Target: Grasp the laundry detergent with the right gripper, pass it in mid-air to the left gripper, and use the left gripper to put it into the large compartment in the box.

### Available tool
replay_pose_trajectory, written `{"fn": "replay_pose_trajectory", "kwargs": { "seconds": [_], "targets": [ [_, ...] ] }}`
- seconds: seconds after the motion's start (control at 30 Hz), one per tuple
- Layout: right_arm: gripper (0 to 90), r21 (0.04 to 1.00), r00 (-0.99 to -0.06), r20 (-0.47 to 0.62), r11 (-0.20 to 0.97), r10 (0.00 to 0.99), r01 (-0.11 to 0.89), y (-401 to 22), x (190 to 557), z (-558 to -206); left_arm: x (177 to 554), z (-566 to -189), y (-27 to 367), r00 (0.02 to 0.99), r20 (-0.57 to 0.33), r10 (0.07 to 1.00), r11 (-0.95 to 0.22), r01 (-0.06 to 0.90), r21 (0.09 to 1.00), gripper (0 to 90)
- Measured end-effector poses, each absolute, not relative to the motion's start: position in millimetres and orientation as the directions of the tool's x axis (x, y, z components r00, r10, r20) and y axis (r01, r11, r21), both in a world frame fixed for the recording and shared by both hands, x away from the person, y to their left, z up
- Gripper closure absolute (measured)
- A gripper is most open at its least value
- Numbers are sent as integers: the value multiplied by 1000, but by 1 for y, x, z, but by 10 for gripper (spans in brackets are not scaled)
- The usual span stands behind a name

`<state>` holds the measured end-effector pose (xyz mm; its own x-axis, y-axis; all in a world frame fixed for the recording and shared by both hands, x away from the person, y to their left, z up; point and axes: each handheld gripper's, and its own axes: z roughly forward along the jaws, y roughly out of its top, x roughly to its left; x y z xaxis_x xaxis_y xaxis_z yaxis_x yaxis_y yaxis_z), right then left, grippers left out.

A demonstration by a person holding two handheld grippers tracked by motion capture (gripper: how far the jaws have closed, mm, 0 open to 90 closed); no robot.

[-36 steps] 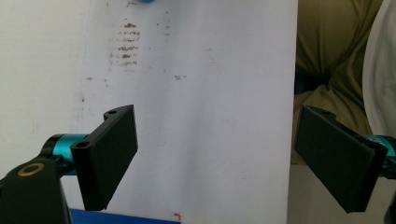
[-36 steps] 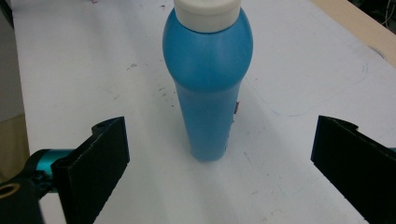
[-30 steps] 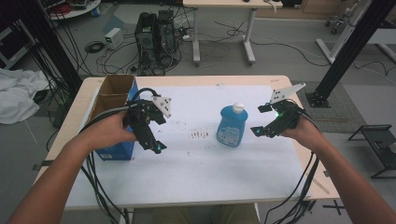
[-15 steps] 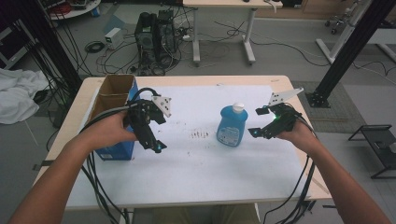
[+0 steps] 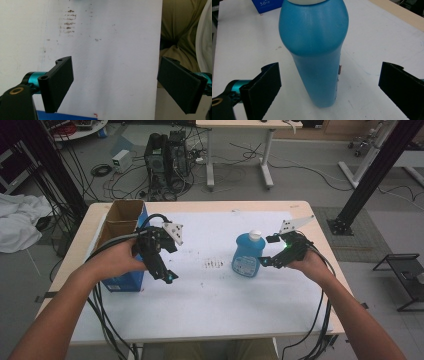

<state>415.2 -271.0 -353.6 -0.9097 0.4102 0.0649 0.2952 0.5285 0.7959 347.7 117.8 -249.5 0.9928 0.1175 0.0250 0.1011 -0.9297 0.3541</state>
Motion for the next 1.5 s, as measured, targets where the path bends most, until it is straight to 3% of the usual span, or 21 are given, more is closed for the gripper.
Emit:
{"fn": "replay_pose_trajectory", "kwargs": {
  "seconds": [1.5],
  "targets": [
    [33,857,-907,89,433,411,281,-243,417,-389,349,-253,120,992,13,126,-930,114,350,137]
  ]
}}
